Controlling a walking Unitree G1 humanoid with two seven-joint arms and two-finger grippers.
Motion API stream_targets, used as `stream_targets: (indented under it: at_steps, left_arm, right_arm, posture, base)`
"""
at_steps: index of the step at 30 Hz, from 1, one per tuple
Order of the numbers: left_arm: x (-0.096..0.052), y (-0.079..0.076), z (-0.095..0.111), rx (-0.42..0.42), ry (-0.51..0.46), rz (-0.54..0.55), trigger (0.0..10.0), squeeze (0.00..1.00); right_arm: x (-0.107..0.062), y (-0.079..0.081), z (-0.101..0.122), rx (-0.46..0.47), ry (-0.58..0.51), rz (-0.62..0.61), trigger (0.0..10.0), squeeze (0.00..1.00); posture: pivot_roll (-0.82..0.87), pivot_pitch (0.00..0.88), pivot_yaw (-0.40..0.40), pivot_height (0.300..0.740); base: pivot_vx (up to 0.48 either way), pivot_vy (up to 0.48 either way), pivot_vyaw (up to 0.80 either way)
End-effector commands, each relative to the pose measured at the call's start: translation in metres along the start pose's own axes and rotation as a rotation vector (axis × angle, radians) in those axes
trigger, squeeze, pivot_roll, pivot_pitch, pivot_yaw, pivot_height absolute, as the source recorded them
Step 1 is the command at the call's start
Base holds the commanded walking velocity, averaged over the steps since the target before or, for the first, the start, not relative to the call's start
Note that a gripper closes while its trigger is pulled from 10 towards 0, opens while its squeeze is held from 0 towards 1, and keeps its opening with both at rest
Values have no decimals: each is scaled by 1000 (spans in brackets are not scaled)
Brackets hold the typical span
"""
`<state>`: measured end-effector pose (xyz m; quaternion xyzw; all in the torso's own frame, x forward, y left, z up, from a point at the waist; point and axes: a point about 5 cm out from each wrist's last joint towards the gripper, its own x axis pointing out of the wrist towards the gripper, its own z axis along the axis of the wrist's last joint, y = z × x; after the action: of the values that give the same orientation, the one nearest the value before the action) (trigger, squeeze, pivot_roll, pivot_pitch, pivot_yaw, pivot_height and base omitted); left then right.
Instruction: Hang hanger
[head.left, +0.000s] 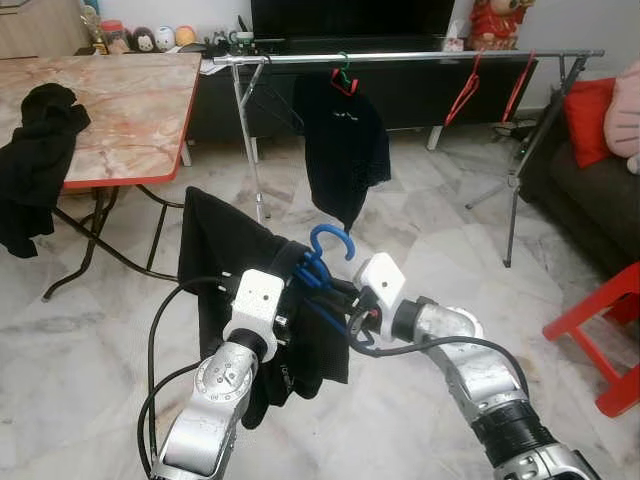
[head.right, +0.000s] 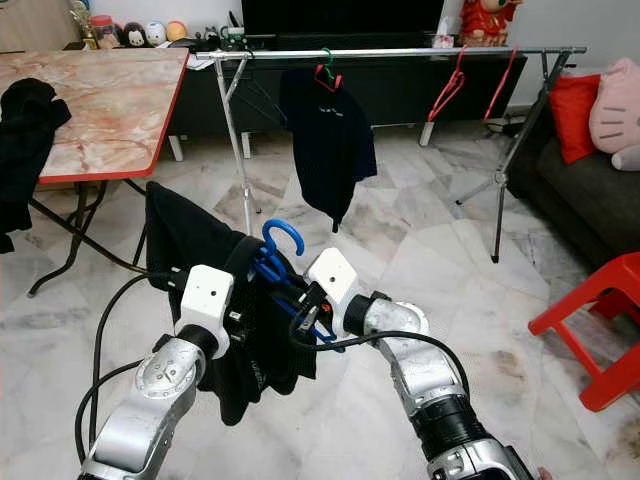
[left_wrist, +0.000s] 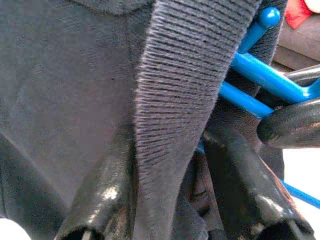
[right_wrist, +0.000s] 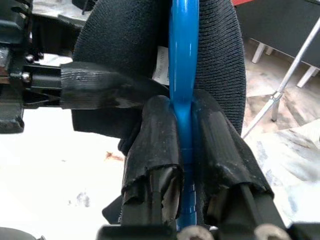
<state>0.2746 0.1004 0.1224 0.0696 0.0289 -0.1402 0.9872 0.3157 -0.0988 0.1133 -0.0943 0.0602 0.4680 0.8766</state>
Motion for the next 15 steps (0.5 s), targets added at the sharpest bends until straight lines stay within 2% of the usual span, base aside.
stream_targets:
  at_steps: [1, 15]
  left_arm:
    - [2, -1, 4, 17, -13, -9, 0, 0]
    - [3, -8, 6, 31, -20, -59, 0, 0]
  right_arm:
    - [1, -4, 14, -46, -43, -3, 0, 0]
    - [-4, -10, 15, -56, -34, -24, 0, 0]
  posture:
    - [-58, 0, -44, 740]
    - [-61, 0, -42, 740]
  base:
    - [0, 0, 0]
    - [0, 0, 0]
